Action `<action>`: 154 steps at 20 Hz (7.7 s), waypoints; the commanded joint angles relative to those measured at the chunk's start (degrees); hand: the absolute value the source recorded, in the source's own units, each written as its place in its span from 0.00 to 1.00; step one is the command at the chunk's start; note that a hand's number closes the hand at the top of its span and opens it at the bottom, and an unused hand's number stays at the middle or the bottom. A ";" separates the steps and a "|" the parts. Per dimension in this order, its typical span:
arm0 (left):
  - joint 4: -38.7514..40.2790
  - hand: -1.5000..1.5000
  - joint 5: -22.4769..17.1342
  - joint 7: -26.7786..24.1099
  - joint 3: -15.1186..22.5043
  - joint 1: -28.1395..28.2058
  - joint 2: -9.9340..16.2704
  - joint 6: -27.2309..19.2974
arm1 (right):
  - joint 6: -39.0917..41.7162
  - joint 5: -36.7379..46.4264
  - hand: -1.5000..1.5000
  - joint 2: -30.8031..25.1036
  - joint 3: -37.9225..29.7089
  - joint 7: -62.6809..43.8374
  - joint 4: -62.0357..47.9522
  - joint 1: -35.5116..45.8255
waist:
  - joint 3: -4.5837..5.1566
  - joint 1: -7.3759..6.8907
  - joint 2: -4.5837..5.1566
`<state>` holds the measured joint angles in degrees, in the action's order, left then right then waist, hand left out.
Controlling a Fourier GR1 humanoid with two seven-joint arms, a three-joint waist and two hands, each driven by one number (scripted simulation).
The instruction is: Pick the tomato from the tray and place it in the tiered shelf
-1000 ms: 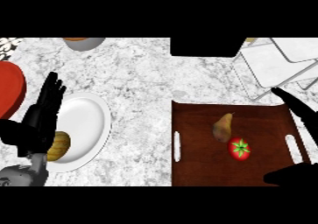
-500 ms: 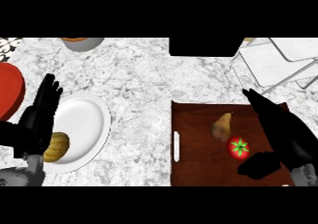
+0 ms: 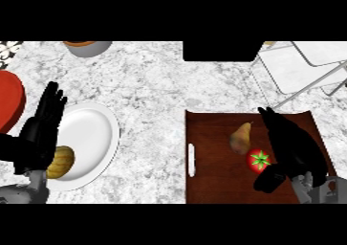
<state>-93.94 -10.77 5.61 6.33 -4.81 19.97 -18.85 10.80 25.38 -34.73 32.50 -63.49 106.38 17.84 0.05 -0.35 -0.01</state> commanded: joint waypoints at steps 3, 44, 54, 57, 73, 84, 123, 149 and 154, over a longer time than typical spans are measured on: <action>-0.57 0.50 0.37 1.80 -2.61 -0.29 0.81 1.76 | 2.58 5.10 0.00 5.26 0.80 -7.38 1.11 -2.53 | -0.03 0.27 -0.07; -5.04 0.50 9.62 3.27 -5.48 3.69 -8.68 6.84 | 0.77 22.47 1.00 4.86 -11.44 44.22 -21.22 -11.83 | -0.09 0.20 -0.05; -0.97 0.50 7.98 4.58 -9.53 -2.62 -6.67 9.16 | 4.14 10.44 1.00 -2.15 -21.64 63.19 -15.44 -16.97 | -0.03 0.90 -0.08; -1.15 0.50 10.42 2.46 -6.11 0.15 -10.07 7.24 | 8.83 2.95 1.00 -5.57 -27.49 64.35 -8.06 -18.40 | 0.00 1.46 -0.22; -3.88 0.50 9.40 7.64 -8.72 -1.99 -8.44 8.19 | 12.38 -20.60 1.00 -7.12 -56.53 36.62 6.02 -7.09 | -0.02 0.52 -0.06; -0.57 0.50 8.65 3.39 -11.00 -2.12 -8.84 11.07 | 7.44 -12.11 1.00 -7.27 -55.71 50.05 -18.96 4.59 | -0.05 -0.08 0.13; -0.01 0.50 12.34 2.52 -7.72 -2.59 -12.62 10.02 | -5.57 -7.36 0.00 -0.44 -56.87 74.14 -68.83 32.69 | -0.10 -2.13 0.87; 0.13 0.50 11.14 2.59 -9.60 -2.06 -12.12 11.57 | 14.84 -17.27 0.00 -31.66 -72.56 81.68 -93.06 26.18 | -0.31 -0.91 0.90; 1.66 0.50 10.52 4.45 -11.23 -6.01 -11.12 11.47 | 16.55 -17.77 0.00 -33.06 -73.13 83.08 -94.53 25.33 | -0.34 -1.15 1.02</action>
